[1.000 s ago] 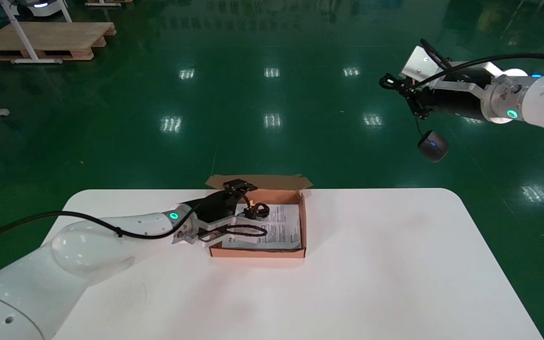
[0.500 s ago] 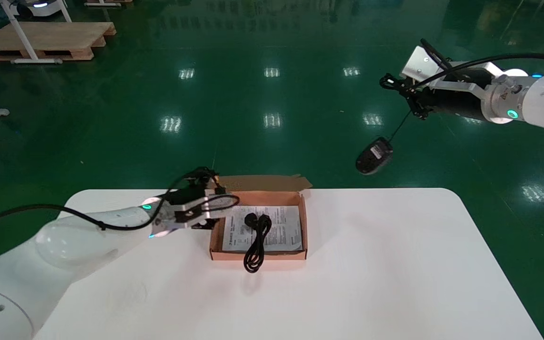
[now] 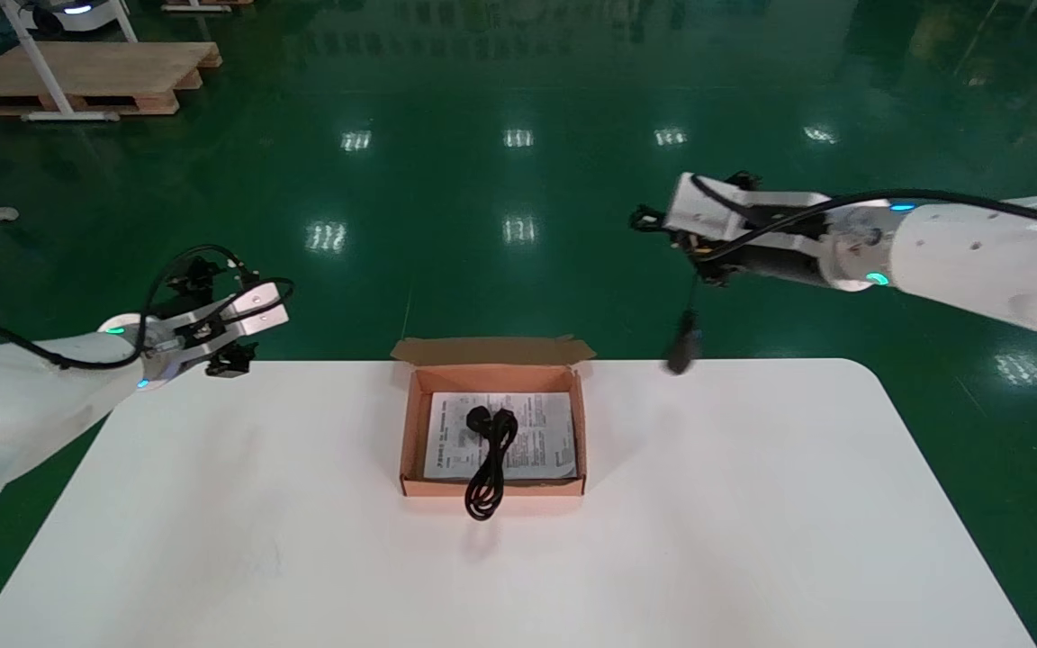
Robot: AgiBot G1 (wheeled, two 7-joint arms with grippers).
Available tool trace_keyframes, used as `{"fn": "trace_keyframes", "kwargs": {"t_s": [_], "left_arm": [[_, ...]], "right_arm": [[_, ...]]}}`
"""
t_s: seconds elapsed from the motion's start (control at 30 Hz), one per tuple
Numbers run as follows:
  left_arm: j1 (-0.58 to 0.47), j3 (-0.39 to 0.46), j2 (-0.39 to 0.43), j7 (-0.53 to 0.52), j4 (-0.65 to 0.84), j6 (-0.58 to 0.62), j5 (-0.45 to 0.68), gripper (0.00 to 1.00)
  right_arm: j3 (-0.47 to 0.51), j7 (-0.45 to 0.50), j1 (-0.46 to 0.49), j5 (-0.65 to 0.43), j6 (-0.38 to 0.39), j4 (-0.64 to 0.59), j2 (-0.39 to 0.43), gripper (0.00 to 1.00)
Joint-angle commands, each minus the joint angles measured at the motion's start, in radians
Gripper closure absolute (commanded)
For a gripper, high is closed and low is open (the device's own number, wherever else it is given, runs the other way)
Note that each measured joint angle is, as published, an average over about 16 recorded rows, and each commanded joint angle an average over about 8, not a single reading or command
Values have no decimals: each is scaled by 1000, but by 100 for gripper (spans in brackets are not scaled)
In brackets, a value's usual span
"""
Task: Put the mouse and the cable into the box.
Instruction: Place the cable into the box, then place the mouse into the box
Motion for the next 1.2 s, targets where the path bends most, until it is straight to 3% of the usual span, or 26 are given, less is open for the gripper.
{"fn": "trace_keyframes", "kwargs": {"t_s": [0.03,0.23,0.43,0.67,0.93,1.0,1.2], "left_arm": [[-8,4,8,-6,18,-1,6,0],[-12,7,12,-12,25,0,10,0],[-13,9,12,-15,26,0,12,0],[-12,10,12,-19,24,0,14,0],[-12,12,12,-23,23,0,16,0],[-12,13,11,-24,22,0,17,0],[-12,14,11,-27,22,-1,17,0]], "right_arm": [[-1,-8,-17,13,-16,29,-17,100],[-17,-23,-65,46,-53,127,-95,100],[-74,-34,-137,45,-42,209,-156,100],[-192,23,-196,14,18,284,-165,100],[-306,84,-212,-46,81,274,-159,100],[-328,93,-220,-60,92,262,-157,92],[-363,117,-235,-80,119,240,-153,18]]}}
